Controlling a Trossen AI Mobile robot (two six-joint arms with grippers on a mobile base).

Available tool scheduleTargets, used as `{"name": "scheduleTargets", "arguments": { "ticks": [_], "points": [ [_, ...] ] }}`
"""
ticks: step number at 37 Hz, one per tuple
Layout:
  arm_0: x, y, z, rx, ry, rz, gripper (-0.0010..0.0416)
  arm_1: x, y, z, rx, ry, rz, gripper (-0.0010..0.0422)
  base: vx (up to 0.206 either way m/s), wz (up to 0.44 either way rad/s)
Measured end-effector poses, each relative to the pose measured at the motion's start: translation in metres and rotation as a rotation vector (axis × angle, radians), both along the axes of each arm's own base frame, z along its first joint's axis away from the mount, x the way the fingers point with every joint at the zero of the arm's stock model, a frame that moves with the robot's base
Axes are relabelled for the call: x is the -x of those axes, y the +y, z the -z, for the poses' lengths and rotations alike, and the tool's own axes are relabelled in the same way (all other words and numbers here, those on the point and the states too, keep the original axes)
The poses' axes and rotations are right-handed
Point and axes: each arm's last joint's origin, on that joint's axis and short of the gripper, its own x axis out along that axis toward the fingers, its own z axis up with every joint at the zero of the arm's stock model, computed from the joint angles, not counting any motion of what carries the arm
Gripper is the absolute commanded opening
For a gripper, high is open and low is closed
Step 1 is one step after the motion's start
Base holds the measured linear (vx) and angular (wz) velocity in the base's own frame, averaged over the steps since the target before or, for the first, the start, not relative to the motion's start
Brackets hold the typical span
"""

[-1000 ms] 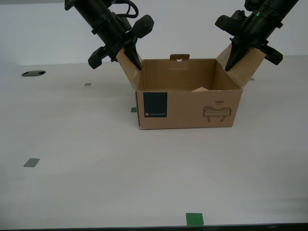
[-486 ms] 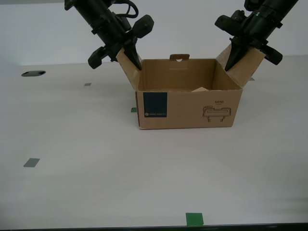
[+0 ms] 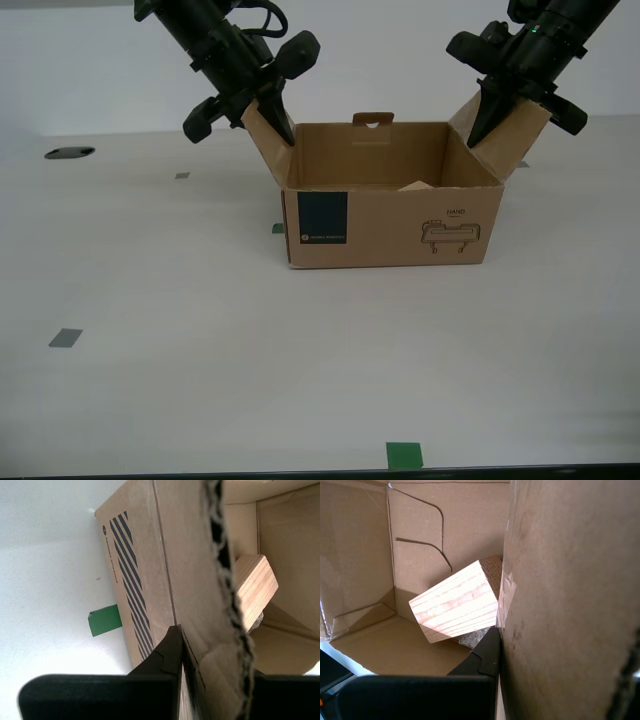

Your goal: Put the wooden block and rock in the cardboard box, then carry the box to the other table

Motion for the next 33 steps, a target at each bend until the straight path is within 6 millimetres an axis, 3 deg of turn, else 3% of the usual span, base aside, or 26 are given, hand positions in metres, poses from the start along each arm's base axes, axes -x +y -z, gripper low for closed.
{"name": "scheduleTargets", "arguments": {
  "ticks": [20,33],
  "points": [
    [0.001,0.000,-0.001,0.000,0.008,0.004,-0.0001,0.000,0.000,0.000,0.000,0.003,-0.002,-0.0001,0.000,0.000],
    [0.005,-0.001,-0.013,0.008,-0.010,0.008,-0.0001,-0.005,-0.004,-0.017,0.021,-0.034,0.000,-0.0001,0.000,0.000]
  ]
}}
